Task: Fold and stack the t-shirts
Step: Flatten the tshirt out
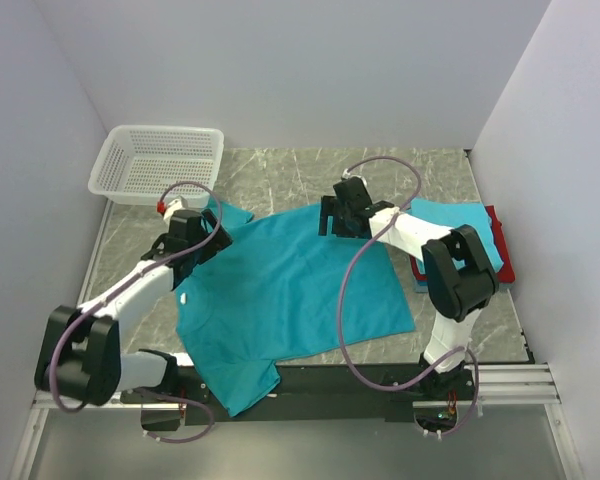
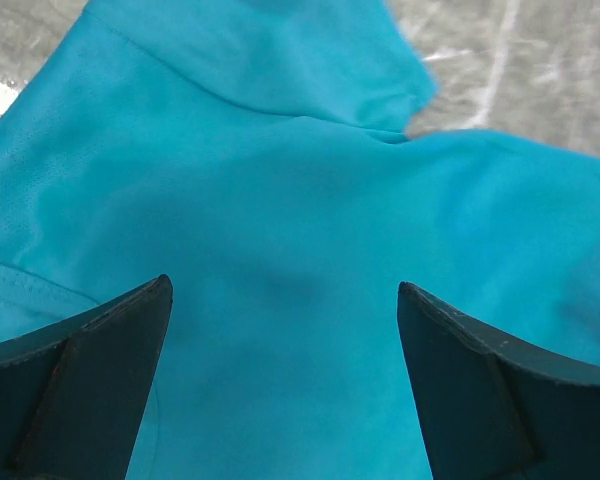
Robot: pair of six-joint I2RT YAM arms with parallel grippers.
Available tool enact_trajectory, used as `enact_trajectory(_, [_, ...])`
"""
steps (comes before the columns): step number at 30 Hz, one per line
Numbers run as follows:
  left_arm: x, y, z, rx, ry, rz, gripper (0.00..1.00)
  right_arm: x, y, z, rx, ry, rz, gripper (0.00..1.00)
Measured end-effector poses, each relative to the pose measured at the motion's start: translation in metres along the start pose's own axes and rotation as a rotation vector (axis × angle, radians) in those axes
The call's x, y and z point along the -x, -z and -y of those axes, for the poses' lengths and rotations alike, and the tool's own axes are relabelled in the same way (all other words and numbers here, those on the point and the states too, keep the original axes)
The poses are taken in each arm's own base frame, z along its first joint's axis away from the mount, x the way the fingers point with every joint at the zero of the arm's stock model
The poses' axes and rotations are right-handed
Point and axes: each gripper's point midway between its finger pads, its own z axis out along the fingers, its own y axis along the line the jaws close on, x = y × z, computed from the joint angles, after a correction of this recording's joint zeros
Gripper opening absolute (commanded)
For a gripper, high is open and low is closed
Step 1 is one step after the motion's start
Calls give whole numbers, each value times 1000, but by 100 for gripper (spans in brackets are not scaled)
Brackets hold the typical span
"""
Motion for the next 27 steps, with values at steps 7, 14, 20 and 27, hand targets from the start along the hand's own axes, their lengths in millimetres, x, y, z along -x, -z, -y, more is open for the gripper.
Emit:
enact_trajectory(7, [-18, -36, -9, 56, -17, -83, 100, -7, -14, 5, -35, -7, -22, 93])
enact_trajectory(14, [-21, -56, 2, 36, -18, -117, 99, -7, -15, 14, -82, -30, -17, 93])
enact_trajectory(20, [-24, -67, 13, -4, -17, -148, 96, -31, -18, 33, -137, -68, -65, 93])
enact_trajectory(27, [-23, -69, 25, -59, -18, -151, 94, -33, -16, 36, -148, -88, -58, 94])
